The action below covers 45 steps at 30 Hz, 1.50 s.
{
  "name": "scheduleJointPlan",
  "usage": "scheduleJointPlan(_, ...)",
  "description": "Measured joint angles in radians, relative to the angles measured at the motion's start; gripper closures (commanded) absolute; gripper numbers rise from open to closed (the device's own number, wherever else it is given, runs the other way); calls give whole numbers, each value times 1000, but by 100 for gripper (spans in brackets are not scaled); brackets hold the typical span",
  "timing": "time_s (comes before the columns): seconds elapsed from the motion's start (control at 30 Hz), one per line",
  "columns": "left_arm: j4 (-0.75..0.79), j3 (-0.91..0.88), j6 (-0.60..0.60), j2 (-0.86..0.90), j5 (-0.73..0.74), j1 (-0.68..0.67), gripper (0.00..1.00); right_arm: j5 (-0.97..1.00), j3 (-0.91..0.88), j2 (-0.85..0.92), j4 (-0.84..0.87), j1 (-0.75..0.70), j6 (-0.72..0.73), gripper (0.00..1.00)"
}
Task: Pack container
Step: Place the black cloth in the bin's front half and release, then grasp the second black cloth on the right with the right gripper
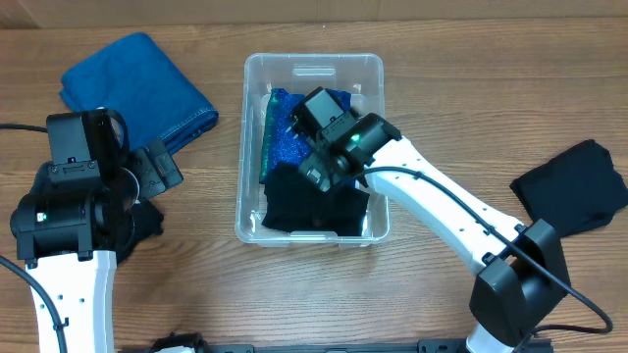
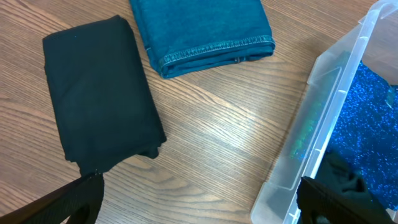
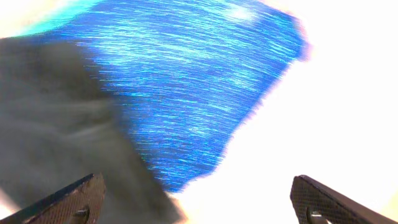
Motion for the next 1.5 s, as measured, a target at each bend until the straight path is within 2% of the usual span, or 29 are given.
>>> scheduleJointPlan(0.13,0,0,0,0,6,0,0,235,7,-34,-10,-10,213,0)
scheduleJointPlan(0.2,0,0,0,0,6,0,0,286,7,-127,-27,-39,361,0)
scheduleJointPlan(0.27,0,0,0,0,5,0,0,289,10,-237,-53,-137,478,0)
scheduleJointPlan(0.3,-1,0,0,0,6,0,0,270,15,-285,-65,-212,515,0)
scheduleJointPlan(0.4,-3,0,0,0,6,0,0,141,36,-384,-103,-614,589,0)
scheduleJointPlan(0.5,-4,0,0,0,10,0,0,-60,25,-357,-107,-969,618,0)
scheduleJointPlan(0.6,-9,0,0,0,10,0,0,-271,-43,-242,-104,-1321,625,0)
scheduleJointPlan(0.7,-12,0,0,0,10,0,0,-358,-96,-132,-97,-1469,621,0)
scheduleJointPlan(0.9,-20,0,0,0,10,0,0,-429,-166,27,-32,-1546,616,0)
scheduleJointPlan(1.2,-22,0,0,0,10,0,0,-504,-372,48,201,-1548,616,2)
scheduleJointPlan(1.23,-22,0,0,0,10,0,0,-521,-377,57,209,-1548,609,21)
scheduleJointPlan(1.27,-22,0,0,0,10,0,0,-546,-377,62,222,-1548,590,48)
scheduleJointPlan(1.3,-23,0,0,0,10,0,0,-569,-377,62,232,-1548,574,89)
scheduleJointPlan(1.33,-23,0,0,0,10,0,0,-621,-377,74,247,-1547,552,96)
scheduleJointPlan(1.5,-22,0,0,0,18,0,0,-820,-380,94,260,-1547,509,96)
